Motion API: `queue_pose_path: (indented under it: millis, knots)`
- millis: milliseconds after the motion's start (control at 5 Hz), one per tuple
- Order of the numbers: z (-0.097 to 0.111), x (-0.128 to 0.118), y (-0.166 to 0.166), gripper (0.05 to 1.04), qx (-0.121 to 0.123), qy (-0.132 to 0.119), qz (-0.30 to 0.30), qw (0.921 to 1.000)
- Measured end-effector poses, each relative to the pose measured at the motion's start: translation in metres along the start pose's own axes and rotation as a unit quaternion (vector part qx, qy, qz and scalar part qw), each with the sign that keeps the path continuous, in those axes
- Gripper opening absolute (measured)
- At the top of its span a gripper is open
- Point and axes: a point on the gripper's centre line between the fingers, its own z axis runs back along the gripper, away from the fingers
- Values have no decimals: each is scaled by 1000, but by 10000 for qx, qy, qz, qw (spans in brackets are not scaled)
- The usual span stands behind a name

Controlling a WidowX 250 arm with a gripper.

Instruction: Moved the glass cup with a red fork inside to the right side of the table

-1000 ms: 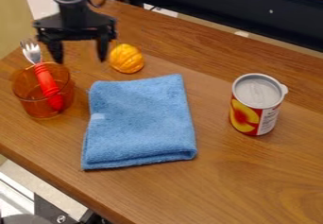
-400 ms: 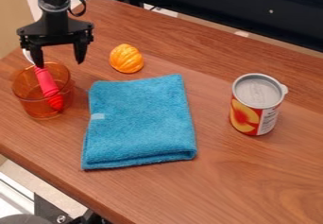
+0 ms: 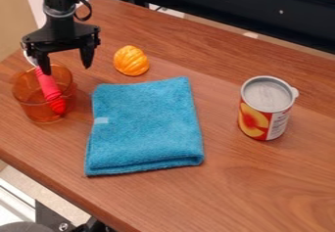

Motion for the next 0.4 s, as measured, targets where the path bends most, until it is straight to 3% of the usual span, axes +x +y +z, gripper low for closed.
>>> queue_pose_path:
  millis: [400]
  knots:
    - [-5, -5, -4, 1000, 1, 143, 385, 9992]
